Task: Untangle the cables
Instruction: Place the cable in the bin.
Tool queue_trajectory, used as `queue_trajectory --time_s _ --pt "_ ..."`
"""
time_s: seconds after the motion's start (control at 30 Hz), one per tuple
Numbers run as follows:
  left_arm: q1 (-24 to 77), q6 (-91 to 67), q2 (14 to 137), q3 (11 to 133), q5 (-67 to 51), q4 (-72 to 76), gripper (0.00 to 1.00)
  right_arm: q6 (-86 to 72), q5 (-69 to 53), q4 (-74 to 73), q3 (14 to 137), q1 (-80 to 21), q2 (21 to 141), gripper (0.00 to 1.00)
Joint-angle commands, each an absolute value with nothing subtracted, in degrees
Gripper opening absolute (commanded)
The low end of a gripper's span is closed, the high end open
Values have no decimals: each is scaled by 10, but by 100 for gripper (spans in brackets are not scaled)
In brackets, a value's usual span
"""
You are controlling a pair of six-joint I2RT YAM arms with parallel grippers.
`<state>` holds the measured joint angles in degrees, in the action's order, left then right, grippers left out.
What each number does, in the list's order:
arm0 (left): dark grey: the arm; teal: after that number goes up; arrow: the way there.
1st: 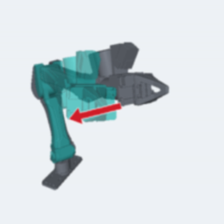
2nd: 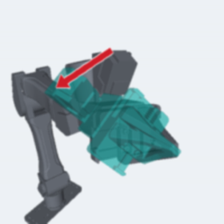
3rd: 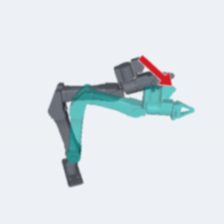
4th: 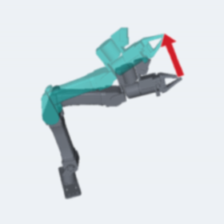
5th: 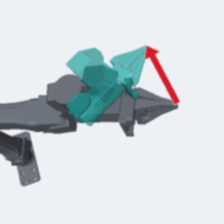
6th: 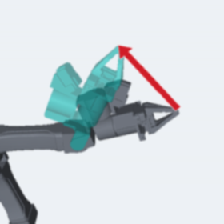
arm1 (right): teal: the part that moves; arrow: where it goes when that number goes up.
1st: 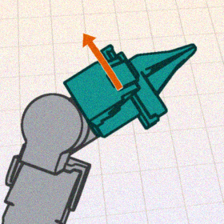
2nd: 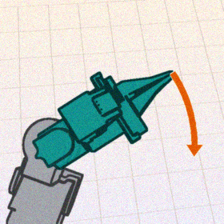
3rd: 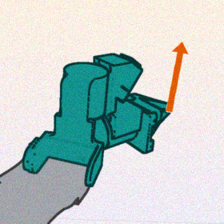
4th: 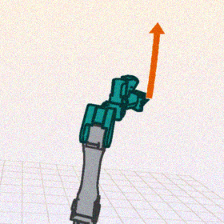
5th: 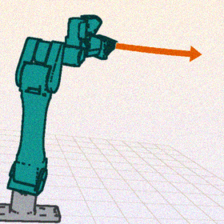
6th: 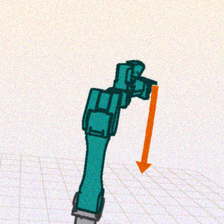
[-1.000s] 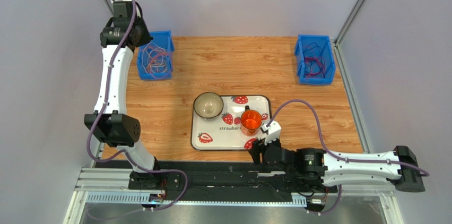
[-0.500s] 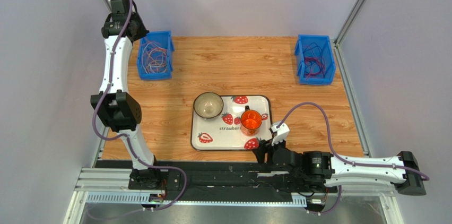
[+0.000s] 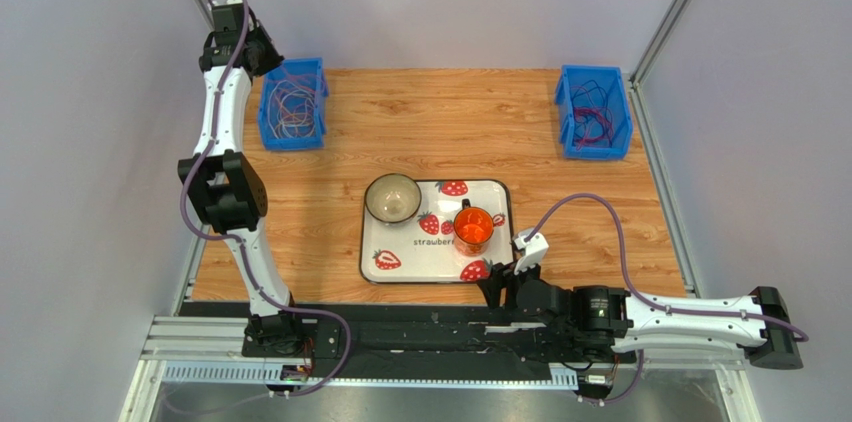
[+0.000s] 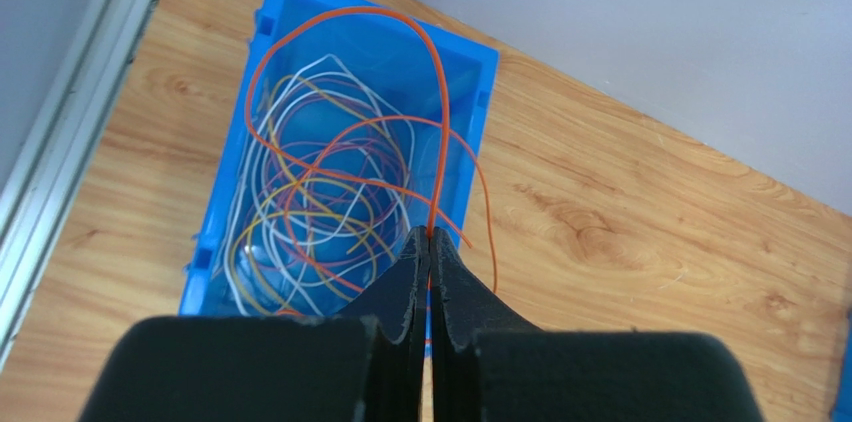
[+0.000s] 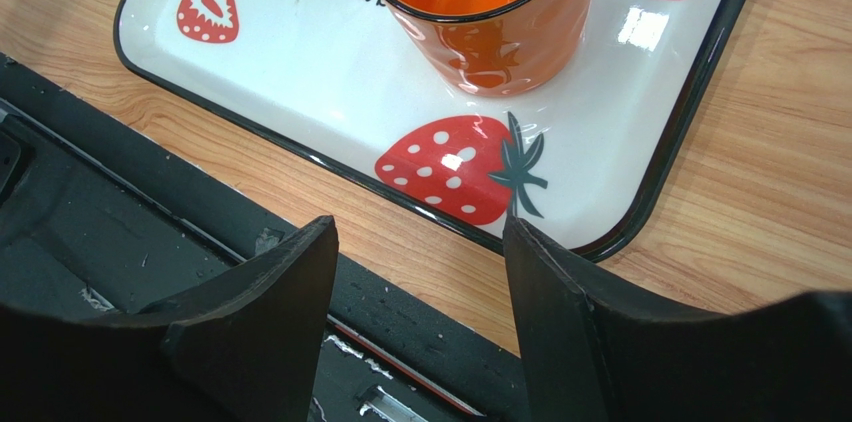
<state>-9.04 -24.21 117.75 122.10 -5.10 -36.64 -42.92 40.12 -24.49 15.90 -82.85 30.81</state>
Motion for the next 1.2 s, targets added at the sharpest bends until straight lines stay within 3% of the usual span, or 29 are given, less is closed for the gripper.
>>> queue_trajectory --time_s 0.0,0.47,0.67,0.87,1.17 --pt "-106 -269 1188 1217 -131 -288 0 -442 428 -218 159 -832 307 66" --pt "-127 -292 1219 1194 -229 -254 0 -442 429 -218 158 -831 307 66" --pt "-129 -290 1223 1204 -243 -262 19 -442 429 -217 159 -831 307 66" --pt "-131 -288 1216 1203 -238 -268 28 -443 428 -216 158 -831 308 66" --pt "-130 -276 1200 1185 -236 -278 30 -442 428 -214 158 -831 310 66"
